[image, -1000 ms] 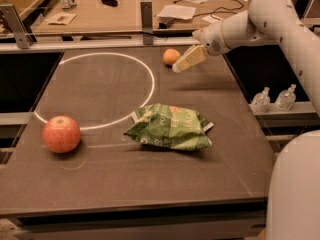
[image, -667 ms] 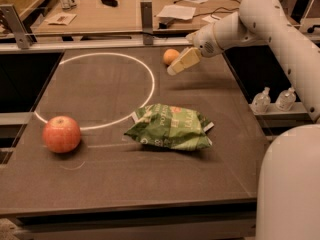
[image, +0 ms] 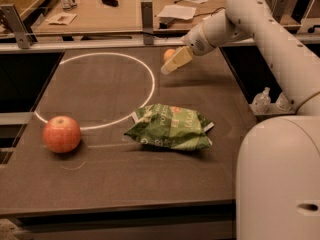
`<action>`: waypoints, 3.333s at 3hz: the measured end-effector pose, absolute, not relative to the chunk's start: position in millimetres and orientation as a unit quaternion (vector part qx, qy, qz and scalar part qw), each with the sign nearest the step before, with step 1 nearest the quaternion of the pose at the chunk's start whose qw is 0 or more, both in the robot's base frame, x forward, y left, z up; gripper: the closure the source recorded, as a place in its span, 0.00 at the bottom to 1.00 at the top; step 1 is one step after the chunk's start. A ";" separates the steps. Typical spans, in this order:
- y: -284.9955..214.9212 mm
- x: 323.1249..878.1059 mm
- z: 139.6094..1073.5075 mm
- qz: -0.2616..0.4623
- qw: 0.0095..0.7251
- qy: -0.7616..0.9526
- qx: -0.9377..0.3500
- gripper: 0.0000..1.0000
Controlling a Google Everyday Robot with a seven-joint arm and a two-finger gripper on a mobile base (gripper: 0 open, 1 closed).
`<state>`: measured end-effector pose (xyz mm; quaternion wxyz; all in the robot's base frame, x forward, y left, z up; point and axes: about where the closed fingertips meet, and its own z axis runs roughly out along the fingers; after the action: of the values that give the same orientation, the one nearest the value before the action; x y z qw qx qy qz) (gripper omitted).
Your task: Move orange near green jalapeno chip bag
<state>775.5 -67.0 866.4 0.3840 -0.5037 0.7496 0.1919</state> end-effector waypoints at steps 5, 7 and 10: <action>-73.4 782.3 840.9 0.228 0.348 0.753 -0.509 0.39; -77.4 776.8 835.6 0.235 0.336 0.751 -0.517 0.87; -97.9 738.2 876.2 0.295 0.379 0.687 -0.545 1.00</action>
Offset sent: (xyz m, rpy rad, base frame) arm 0.0153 -0.0162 -0.0156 -0.0398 0.0912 -0.0189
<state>738.2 -97.9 876.2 0.3792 -0.5449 0.6873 0.2949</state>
